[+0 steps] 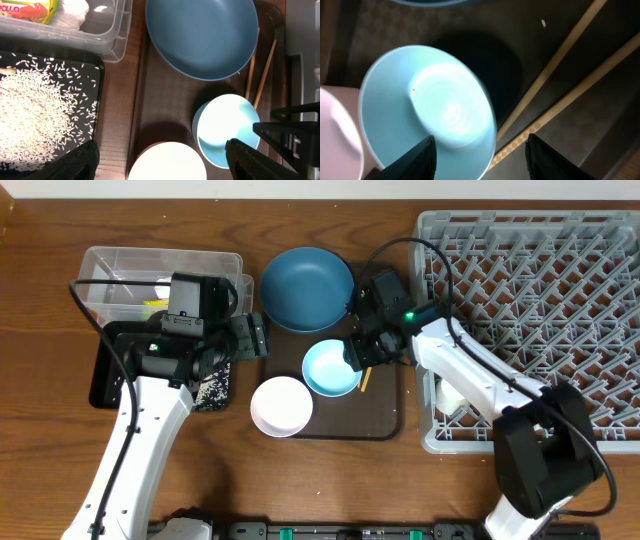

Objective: Sort waste into correct bins and load items into the dishwasher rack
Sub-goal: 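Grasp the light-blue bowl with the right gripper and lift it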

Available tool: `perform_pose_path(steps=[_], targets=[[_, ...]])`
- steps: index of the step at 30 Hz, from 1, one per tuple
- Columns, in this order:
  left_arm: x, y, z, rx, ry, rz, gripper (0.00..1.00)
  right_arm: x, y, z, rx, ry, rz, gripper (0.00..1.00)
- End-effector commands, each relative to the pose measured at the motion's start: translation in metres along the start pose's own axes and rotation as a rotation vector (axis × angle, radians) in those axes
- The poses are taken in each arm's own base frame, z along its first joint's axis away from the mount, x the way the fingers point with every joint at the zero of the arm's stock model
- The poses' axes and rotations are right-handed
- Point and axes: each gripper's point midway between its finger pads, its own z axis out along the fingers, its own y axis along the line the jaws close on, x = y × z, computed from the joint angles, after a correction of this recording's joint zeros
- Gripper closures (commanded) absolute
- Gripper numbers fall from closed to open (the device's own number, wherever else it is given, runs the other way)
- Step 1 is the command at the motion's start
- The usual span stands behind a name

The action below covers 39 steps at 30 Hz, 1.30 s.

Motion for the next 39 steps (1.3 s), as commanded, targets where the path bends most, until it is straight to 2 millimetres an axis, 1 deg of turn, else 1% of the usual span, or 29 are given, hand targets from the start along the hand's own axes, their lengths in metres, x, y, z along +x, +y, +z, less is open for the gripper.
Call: perform_pose_path(steps=[1,2,3,5,8,9,10,11,15,17,18,19,23,27,30,32,33,34,36,38,39], targets=[[-0.006,0.0,-0.006,-0.004,-0.022,0.013,0.16,0.015,-0.007,0.024,0.009,0.075,0.037,0.47],[-0.006,0.0,-0.006,-0.004,-0.022,0.013,0.15,0.018,-0.008,0.029,0.006,0.09,0.046,0.49],[-0.006,0.0,-0.006,-0.004,-0.022,0.013,0.13,0.019,-0.009,0.03,0.007,0.096,0.049,0.5],[-0.006,0.0,-0.006,-0.004,-0.022,0.013,0.12,0.019,-0.009,0.032,0.008,0.097,0.053,0.54],[-0.006,0.0,-0.006,-0.004,-0.022,0.013,0.12,0.016,-0.009,0.031,0.006,0.087,0.054,0.66],[-0.006,0.0,-0.006,-0.004,-0.022,0.013,0.12,0.015,-0.009,0.031,0.006,0.083,0.055,0.72],[-0.006,0.0,-0.006,-0.004,-0.022,0.013,0.11,0.013,-0.009,0.03,0.005,0.08,0.056,0.76],[-0.006,0.0,-0.006,-0.004,-0.022,0.013,0.11,0.012,-0.009,0.028,0.005,0.076,0.056,0.76],[-0.006,0.0,-0.006,-0.004,-0.022,0.013,0.11,0.001,-0.008,0.016,0.001,0.043,0.056,0.84],[-0.006,0.0,-0.006,-0.004,-0.022,0.013,0.11,-0.004,-0.008,0.006,0.001,0.023,0.059,0.92],[-0.006,0.0,-0.006,-0.004,-0.022,0.013,0.11,-0.007,-0.009,0.0,0.003,0.01,0.062,0.97],[-0.006,0.0,-0.006,-0.004,-0.022,0.013,0.11,-0.009,-0.009,-0.006,0.003,0.0,0.063,0.99],[-0.006,0.0,-0.006,-0.004,-0.022,0.013,0.11,-0.017,-0.016,-0.035,0.02,-0.049,0.079,0.99],[-0.006,0.0,-0.006,-0.004,-0.022,0.013,0.11,-0.017,-0.03,-0.069,0.075,-0.096,0.104,0.99],[-0.006,0.0,-0.006,-0.004,-0.022,0.013,0.11,-0.016,-0.042,-0.1,0.131,-0.148,0.13,0.99],[-0.006,0.0,-0.006,-0.004,-0.022,0.013,0.11,-0.019,-0.061,-0.126,0.223,-0.226,0.246,0.99],[-0.006,0.0,-0.006,-0.004,-0.022,0.013,0.11,-0.02,-0.07,-0.136,0.262,-0.259,0.292,0.99],[-0.006,0.0,-0.006,-0.004,-0.022,0.013,0.11,-0.022,-0.082,-0.15,0.32,-0.307,0.34,0.99],[-0.006,0.0,-0.006,-0.004,-0.022,0.013,0.11,-0.026,-0.109,-0.179,0.467,-0.413,0.411,0.99],[-0.006,0.0,-0.006,-0.004,-0.022,0.013,0.11,-0.029,-0.132,-0.205,0.622,-0.499,0.437,0.99],[-0.006,0.0,-0.006,-0.004,-0.022,0.013,0.11,-0.03,-0.146,-0.22,0.727,-0.544,0.452,0.99]])
